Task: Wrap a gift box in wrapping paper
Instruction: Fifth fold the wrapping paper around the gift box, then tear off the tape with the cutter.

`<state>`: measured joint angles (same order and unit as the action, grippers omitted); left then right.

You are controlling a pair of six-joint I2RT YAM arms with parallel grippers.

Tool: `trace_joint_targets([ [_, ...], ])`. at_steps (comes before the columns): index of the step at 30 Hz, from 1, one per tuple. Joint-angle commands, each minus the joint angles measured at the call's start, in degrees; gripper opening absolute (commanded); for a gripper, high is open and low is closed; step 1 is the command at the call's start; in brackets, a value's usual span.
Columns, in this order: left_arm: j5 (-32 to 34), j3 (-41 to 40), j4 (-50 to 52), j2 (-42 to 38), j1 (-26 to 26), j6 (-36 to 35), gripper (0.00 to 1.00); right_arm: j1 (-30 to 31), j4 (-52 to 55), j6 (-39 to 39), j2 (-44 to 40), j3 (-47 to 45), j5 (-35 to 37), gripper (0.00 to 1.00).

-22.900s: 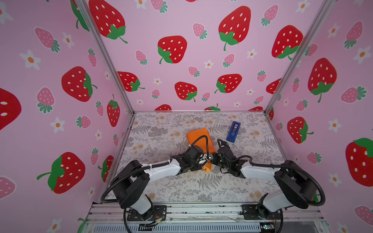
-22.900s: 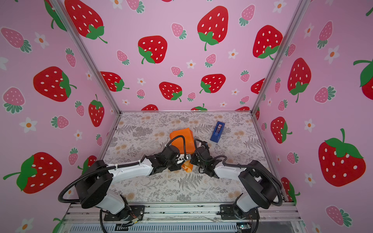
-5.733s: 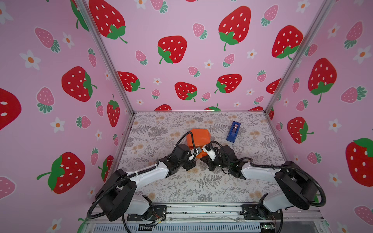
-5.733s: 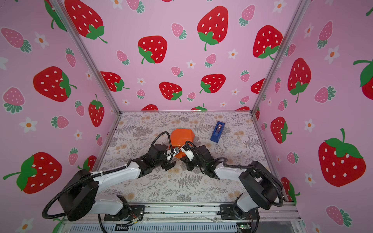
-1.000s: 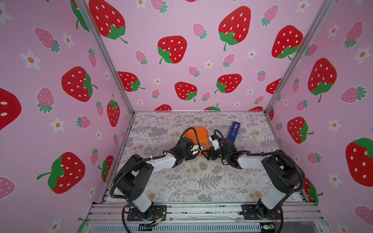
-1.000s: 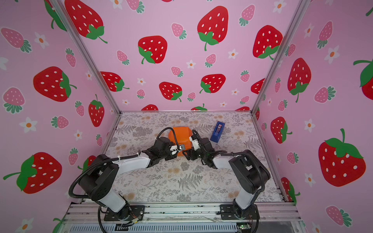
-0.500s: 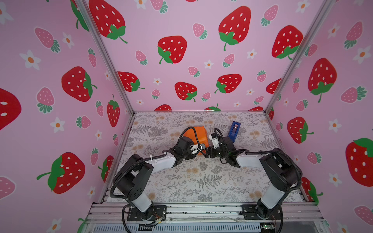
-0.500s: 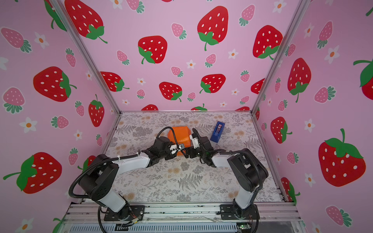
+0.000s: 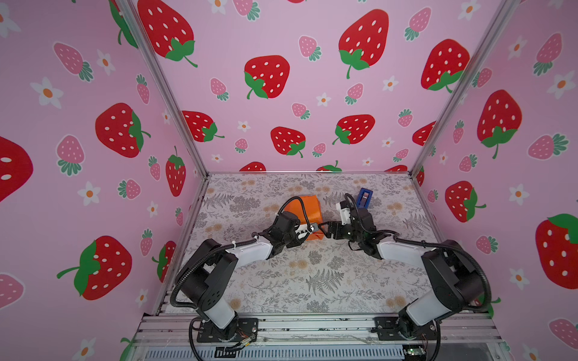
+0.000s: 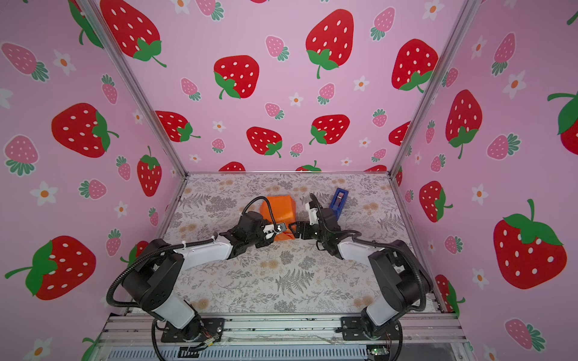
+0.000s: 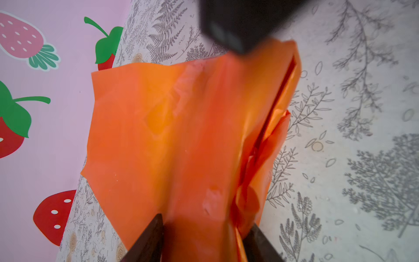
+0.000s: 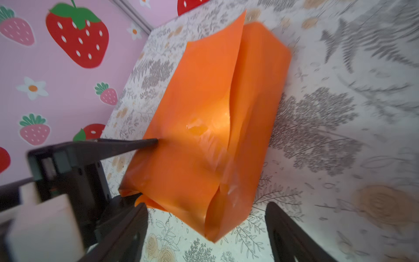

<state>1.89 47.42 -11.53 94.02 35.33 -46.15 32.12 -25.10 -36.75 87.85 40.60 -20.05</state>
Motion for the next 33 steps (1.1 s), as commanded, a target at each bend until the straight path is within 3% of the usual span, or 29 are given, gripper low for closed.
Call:
trace_joint_targets([
  [1,-3.0,0.0,6.7,2.1,-0.1,0.8,0.55,-6.5,1.2,-3.2,-3.4,-1.6,-5.0,0.79],
  [6,-3.1,0.3,6.9,2.4,-0.2,0.8,0.54,-18.0,1.9,-4.0,-2.9,-0.7,-13.8,0.68],
  [13,-3.3,0.3,7.0,2.5,-0.2,1.0,0.54,-29.1,3.4,-5.3,8.8,7.3,-28.2,0.53],
  [20,-3.3,0.6,7.5,2.6,-0.2,0.9,0.53,-31.8,7.1,-3.3,17.2,14.7,-31.7,0.52],
  [27,-2.7,0.7,7.8,2.6,-0.2,0.5,0.53,-35.2,7.5,-4.7,16.4,15.1,-29.7,0.49],
  [33,-2.7,0.8,8.0,3.0,-0.3,0.5,0.52,-35.6,12.8,-2.1,21.8,21.0,-33.9,0.42],
])
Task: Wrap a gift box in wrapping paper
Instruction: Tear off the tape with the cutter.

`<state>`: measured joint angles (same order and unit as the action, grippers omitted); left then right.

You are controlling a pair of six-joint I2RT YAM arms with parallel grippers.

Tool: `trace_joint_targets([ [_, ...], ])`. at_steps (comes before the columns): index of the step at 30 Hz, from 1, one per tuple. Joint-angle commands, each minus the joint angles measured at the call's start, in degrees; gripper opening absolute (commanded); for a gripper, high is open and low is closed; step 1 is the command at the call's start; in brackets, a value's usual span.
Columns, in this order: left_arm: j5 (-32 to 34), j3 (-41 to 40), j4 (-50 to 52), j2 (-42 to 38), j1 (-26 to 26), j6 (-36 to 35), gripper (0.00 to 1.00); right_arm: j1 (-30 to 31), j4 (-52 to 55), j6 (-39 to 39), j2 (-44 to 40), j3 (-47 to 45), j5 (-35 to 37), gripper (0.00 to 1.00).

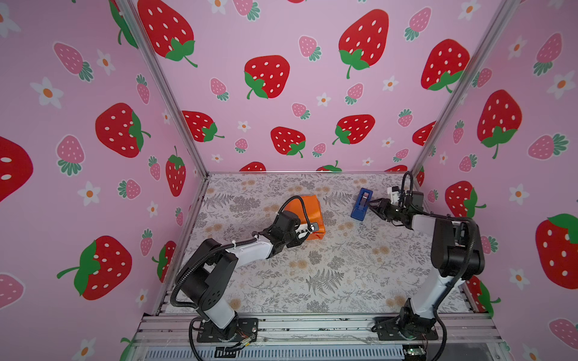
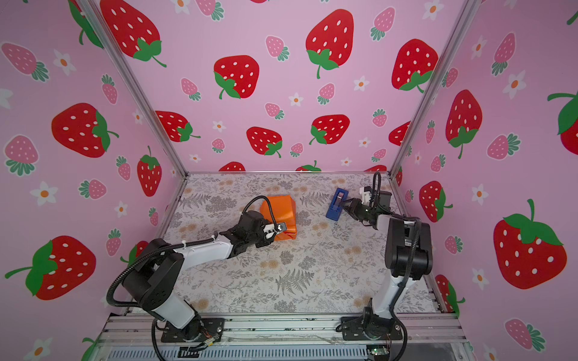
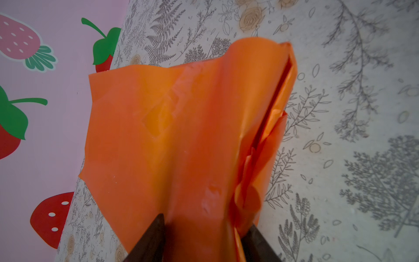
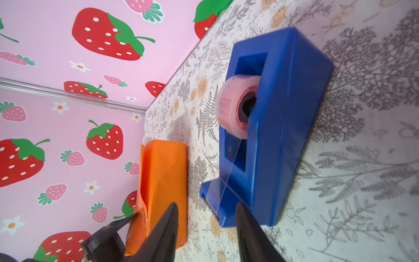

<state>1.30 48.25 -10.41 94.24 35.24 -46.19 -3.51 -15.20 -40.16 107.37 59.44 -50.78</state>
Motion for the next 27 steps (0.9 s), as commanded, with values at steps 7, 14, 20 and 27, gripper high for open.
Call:
trace_joint_targets([
  [7,-2.2,0.0,7.0,2.8,-0.2,0.6,0.52,1.5,7.1,3.2,7.1,7.1,-5.1,0.36],
  [14,-2.0,0.0,7.0,3.1,-0.2,0.5,0.52,3.6,7.0,2.3,10.1,9.2,-5.9,0.28],
  [20,-2.0,0.0,7.0,3.3,-0.1,0.7,0.51,3.9,6.2,0.6,10.1,9.7,-5.6,0.09],
  [27,-1.9,0.2,7.2,3.3,-0.2,0.6,0.51,4.1,6.1,-0.7,6.1,9.2,-6.2,0.0],
])
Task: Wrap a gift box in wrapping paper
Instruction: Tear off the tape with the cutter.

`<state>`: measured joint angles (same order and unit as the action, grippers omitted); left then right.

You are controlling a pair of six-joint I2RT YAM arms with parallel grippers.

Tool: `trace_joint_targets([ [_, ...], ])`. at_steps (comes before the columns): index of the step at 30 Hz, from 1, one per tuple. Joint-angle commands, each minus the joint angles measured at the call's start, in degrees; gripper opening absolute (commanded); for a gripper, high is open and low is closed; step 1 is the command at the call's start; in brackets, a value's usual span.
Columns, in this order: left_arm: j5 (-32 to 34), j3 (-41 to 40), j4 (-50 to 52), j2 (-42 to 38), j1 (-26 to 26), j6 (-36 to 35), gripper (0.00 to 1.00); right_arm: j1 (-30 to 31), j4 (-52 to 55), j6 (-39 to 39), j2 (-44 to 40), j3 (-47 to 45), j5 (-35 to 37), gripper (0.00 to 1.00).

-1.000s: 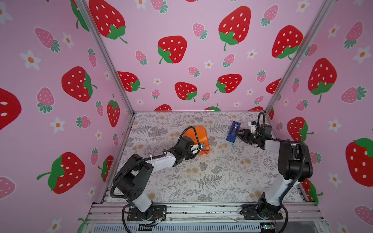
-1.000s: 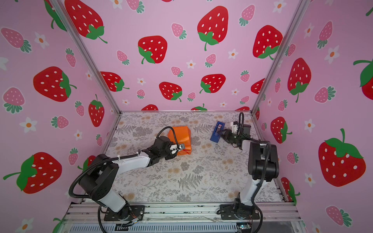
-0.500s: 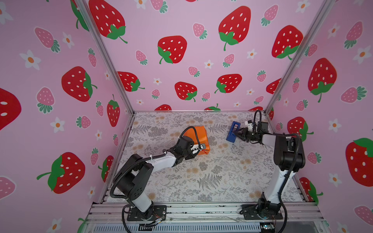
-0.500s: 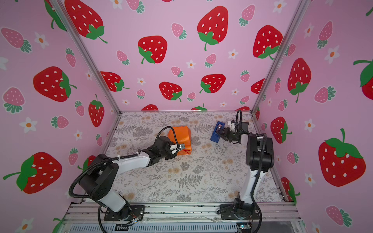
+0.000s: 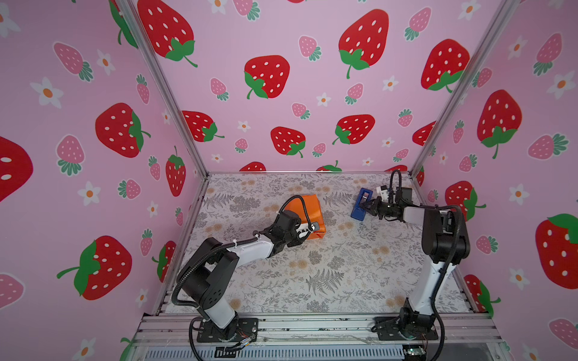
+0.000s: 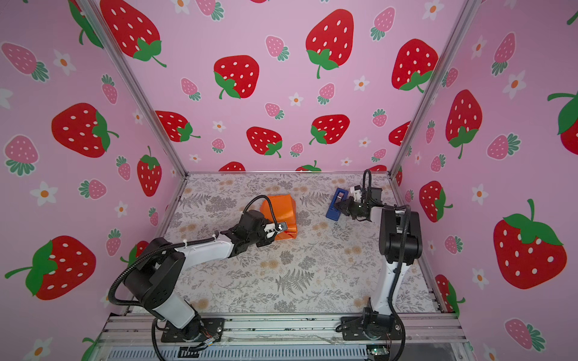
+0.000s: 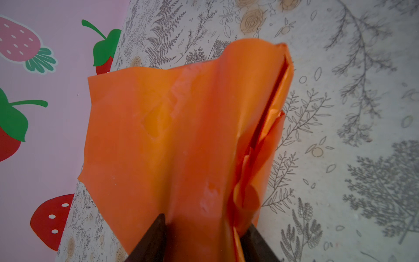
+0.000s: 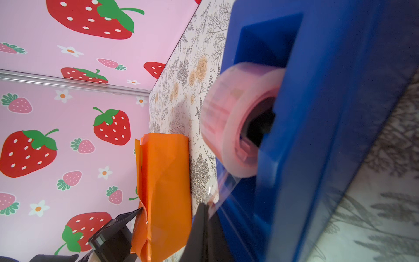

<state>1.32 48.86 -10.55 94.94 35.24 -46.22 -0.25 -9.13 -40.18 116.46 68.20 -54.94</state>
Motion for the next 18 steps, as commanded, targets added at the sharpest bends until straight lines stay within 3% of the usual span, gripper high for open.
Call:
trace_joint_targets([
  [1,-1.9,-0.3,7.4,2.6,-0.2,0.6,0.51,0.9,0.4,-0.7,-4.0,0.0,-2.0,0.0],
  [13,-1.8,-0.3,7.5,2.4,-0.3,0.2,0.5,4.8,-0.4,-1.0,-15.2,-13.9,-1.3,0.0],
  [18,-1.8,-0.1,7.4,2.9,-0.3,0.3,0.5,6.4,-0.2,0.5,-15.1,-17.8,-0.9,0.0],
])
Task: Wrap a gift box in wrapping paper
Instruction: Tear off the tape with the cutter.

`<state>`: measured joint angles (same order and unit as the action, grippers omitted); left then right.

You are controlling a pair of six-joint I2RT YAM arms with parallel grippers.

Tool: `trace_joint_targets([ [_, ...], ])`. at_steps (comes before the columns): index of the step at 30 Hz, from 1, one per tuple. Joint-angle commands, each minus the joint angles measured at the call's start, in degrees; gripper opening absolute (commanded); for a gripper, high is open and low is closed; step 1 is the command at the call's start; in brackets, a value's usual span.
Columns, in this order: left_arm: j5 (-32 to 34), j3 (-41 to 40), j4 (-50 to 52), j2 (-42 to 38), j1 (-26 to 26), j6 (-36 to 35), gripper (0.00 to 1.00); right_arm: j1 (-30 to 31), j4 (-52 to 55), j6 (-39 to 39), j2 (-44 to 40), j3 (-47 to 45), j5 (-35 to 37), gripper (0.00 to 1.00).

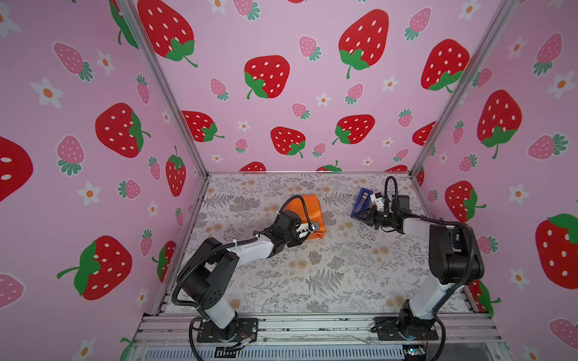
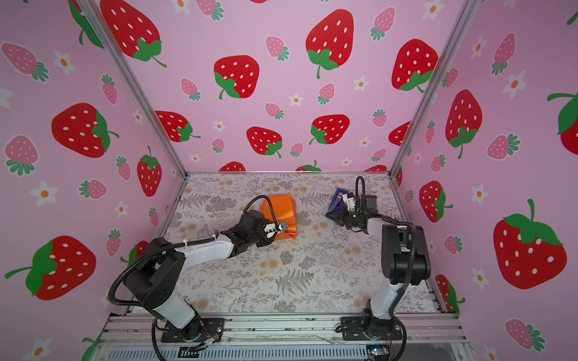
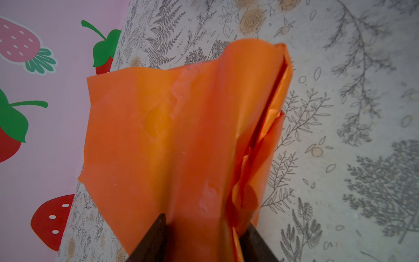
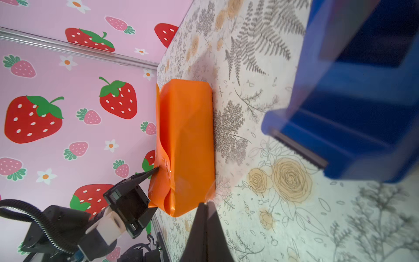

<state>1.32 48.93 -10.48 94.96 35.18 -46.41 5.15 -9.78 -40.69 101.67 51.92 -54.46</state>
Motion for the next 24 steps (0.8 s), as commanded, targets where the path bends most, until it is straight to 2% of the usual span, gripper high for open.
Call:
trace_joint_targets([
  [1,-1.8,-0.2,7.4,2.9,-0.2,0.5,0.5,1.3,0.5,1.3,0.5,-1.6,-1.4,0.0],
  [5,-1.8,-0.3,7.3,2.9,-0.2,0.5,0.49,1.6,3.4,4.1,4.4,0.0,1.1,0.0],
  [10,-1.6,-0.4,7.5,2.7,-0.2,0.5,0.49,1.5,15.5,12.1,7.0,2.2,15.6,0.0],
  [17,-1.8,-0.5,7.6,2.6,-0.2,0.6,0.49,0.6,18.8,13.9,3.3,-1.3,25.0,0.0],
  [22,-1.7,-0.7,7.5,2.5,-0.3,0.5,0.48,0.6,20.0,14.4,0.0,-2.3,25.6,0.0],
  [24,-1.8,-0.7,7.4,2.5,-0.3,0.6,0.48,1.0,18.3,14.4,-2.7,-2.8,22.0,0.0],
])
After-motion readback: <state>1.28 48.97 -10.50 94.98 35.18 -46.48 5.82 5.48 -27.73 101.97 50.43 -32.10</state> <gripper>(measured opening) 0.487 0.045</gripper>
